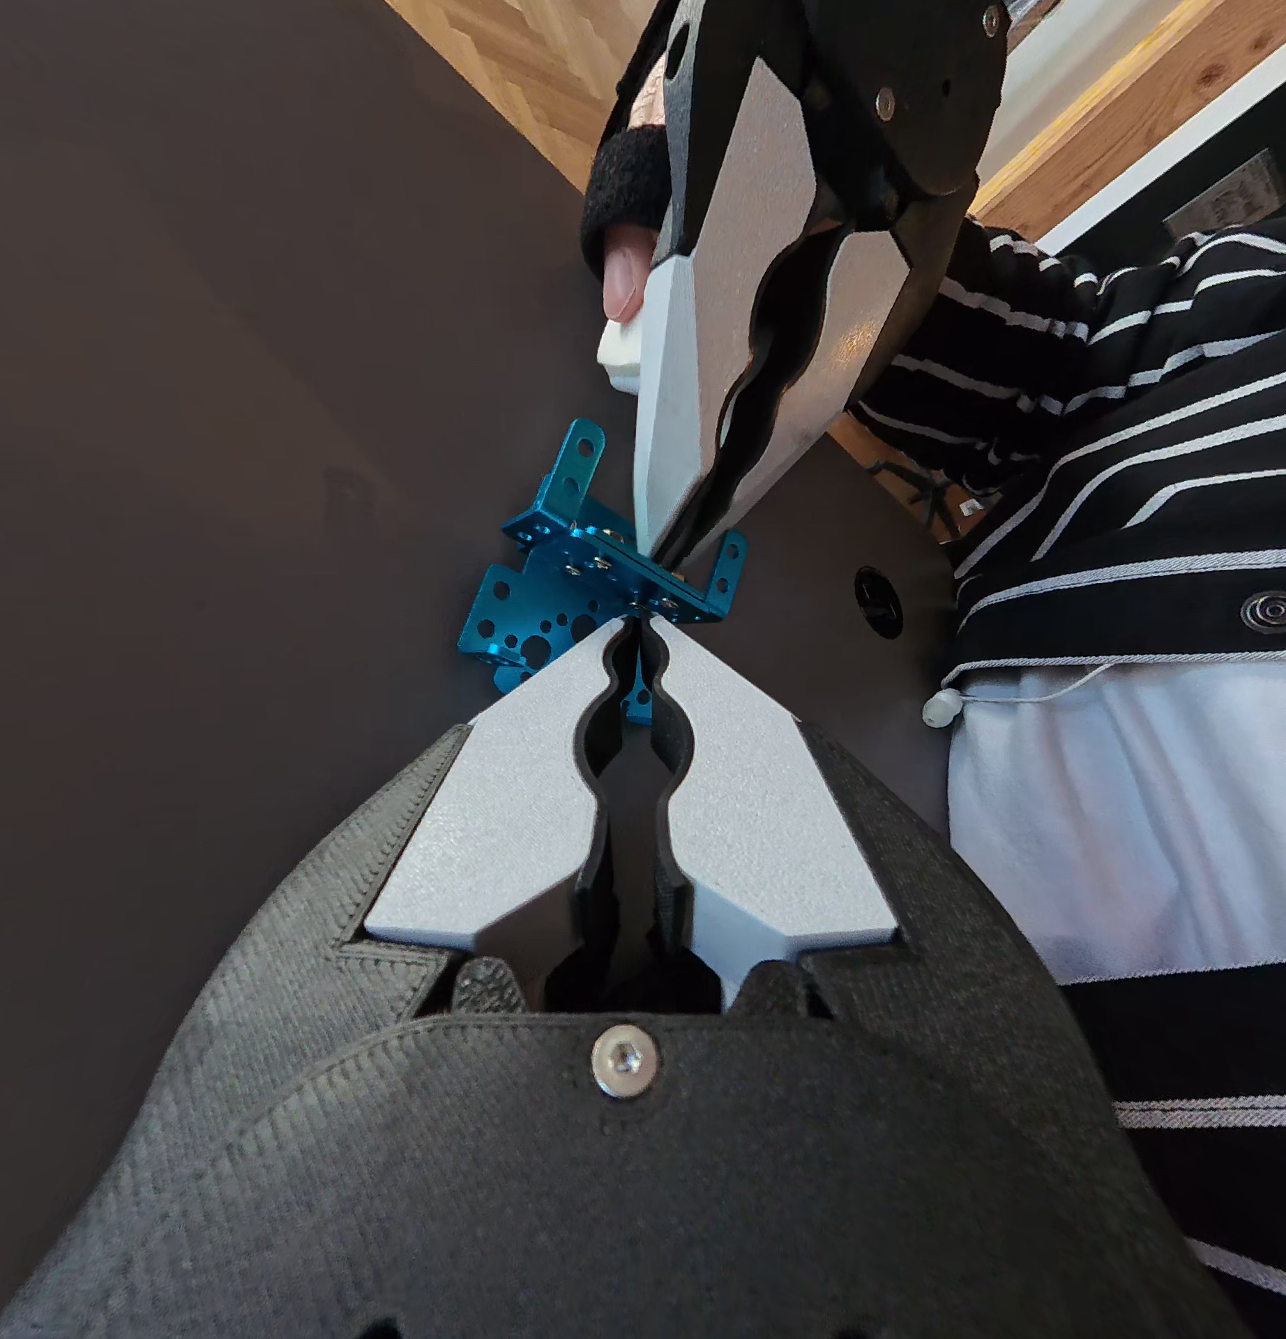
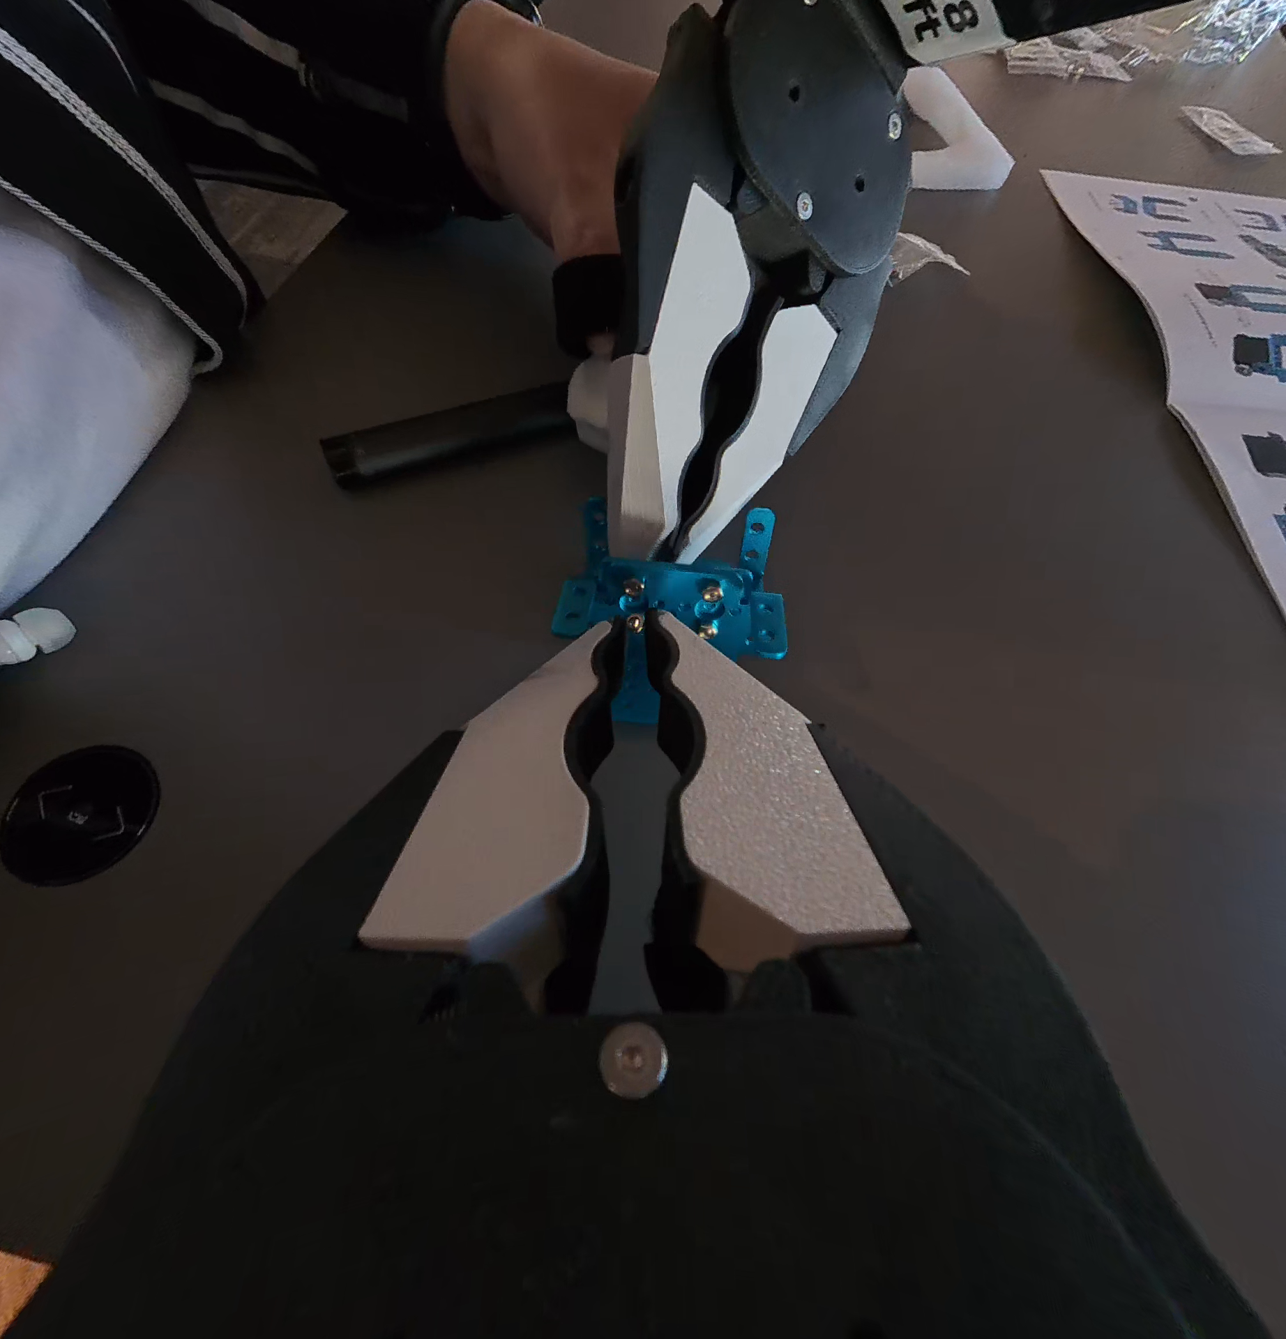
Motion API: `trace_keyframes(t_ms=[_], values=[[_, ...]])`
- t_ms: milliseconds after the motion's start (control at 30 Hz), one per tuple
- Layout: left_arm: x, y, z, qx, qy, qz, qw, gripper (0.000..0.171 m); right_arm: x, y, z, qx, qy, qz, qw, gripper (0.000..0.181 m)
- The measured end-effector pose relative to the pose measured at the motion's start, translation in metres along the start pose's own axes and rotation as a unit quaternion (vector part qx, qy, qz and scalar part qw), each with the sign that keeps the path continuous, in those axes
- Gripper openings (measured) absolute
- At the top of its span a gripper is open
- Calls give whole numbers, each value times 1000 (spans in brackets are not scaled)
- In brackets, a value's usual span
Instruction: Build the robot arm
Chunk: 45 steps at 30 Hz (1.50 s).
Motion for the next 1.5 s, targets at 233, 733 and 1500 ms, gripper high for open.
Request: trace_keyframes(t_ms=[233, 733, 1500], values=[[0, -2, 1, -1, -1, 2, 1000, 0, 1, -2, -3, 13, 5, 3, 1000, 5], [0, -3, 1, 0, 0, 0, 1000, 0, 0, -4, -6, 29, 5, -9, 1000, 6], [1, -3, 1, 1, -2, 0, 1000, 0, -1, 8, -6, 46, -4, -33, 998, 4]])
Point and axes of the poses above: each gripper's, where its closed fingertips meet, y back along the fingers, z out of its top, x = y × z across the jaws, the point moved 4 cm from there along y, back along the fingers, and after that the axes turned 15 degrees about -y, right-handed, at the moved point
